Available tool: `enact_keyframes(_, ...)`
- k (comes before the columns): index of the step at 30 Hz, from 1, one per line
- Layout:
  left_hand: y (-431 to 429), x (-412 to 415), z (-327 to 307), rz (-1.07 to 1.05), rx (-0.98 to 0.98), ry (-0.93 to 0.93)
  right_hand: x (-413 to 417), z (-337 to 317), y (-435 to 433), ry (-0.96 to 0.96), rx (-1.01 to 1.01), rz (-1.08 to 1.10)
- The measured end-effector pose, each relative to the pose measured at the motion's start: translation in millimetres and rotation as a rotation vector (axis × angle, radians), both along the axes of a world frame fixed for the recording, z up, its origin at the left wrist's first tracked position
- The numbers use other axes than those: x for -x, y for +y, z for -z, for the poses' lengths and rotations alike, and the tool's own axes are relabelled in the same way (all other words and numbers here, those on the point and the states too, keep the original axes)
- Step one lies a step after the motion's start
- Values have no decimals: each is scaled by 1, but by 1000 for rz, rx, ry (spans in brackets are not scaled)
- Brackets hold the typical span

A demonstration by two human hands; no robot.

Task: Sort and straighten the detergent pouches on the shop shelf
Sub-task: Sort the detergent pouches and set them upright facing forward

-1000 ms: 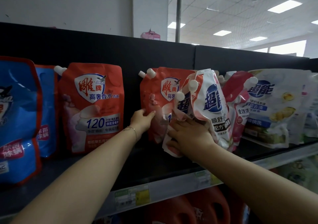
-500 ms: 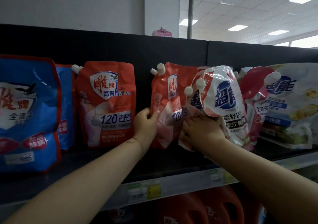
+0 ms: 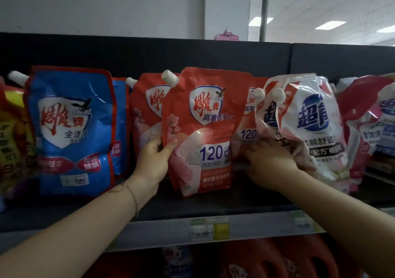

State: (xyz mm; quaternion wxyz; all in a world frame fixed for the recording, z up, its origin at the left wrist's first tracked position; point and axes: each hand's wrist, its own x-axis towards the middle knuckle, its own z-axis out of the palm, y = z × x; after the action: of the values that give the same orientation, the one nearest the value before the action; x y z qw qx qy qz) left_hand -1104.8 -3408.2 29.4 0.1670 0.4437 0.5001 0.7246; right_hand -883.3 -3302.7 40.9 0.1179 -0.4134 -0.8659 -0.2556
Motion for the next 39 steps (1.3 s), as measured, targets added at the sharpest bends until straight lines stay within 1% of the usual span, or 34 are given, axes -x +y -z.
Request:
enact_keyframes(1,-4,4,0,-4,-8,-7,6,0,-3,43,19,-38)
enact_keyframes(2,-6,8,-1,-15,-10,-9,11,1,-6,122,86,-98)
enact_keyframes(3,-8,12,-1,-30,-7,-3,18,0,-9,222,212,-182)
enact_keyframes(5,-13,18,-1,-58,-1,12,26,-2,-16,382,569,-349)
enact_keyframes(7,-18,23,-1,-78,-6,18,32,-3,-24,443,872,-392)
enact_keyframes(8,-20,25,-1,-111,-11,48,35,-4,-28,467,951,-395)
enact_keyframes(9,-23,26,-3,-163,-13,96,39,-3,-31,493,972,-396)
enact_keyframes(11,-28,29,-4,-261,-14,182,49,0,-35,530,898,-385)
enact_keyframes(13,-36,28,-2,-275,-27,282,60,1,-38,556,822,-365)
enact_keyframes(14,-40,26,1,-288,-33,400,65,2,-39,575,816,-366)
enact_keyframes(15,-44,25,5,-321,-36,560,70,2,-41,598,819,-376)
enact_keyframes(17,-48,23,13,-452,-16,884,80,6,-43,638,812,-401)
enact_keyframes(19,-51,22,16,-585,88,1085,91,10,-44,664,790,-417)
enact_keyframes(20,-52,23,15,-598,154,1159,96,12,-45,668,781,-426)
enact_keyframes(23,-50,27,10,-549,345,1342,109,12,-46,672,785,-432)
enact_keyframes(25,-46,32,7,-509,447,1375,115,11,-43,679,783,-429)
enact_keyframes(27,-41,36,4,-466,506,1351,119,11,-44,661,733,-391)
enact_keyframes(30,-36,38,1,-452,573,1344,117,11,-51,533,488,-235)
enact_keyframes(31,-35,39,0,-452,592,1349,114,13,-54,508,429,-213)
enact_keyframes(35,-37,37,-1,-471,622,1365,98,15,-62,454,252,-289)
enact_keyframes(39,-38,44,-5,-537,618,1437,99,12,-59,194,-74,-358)
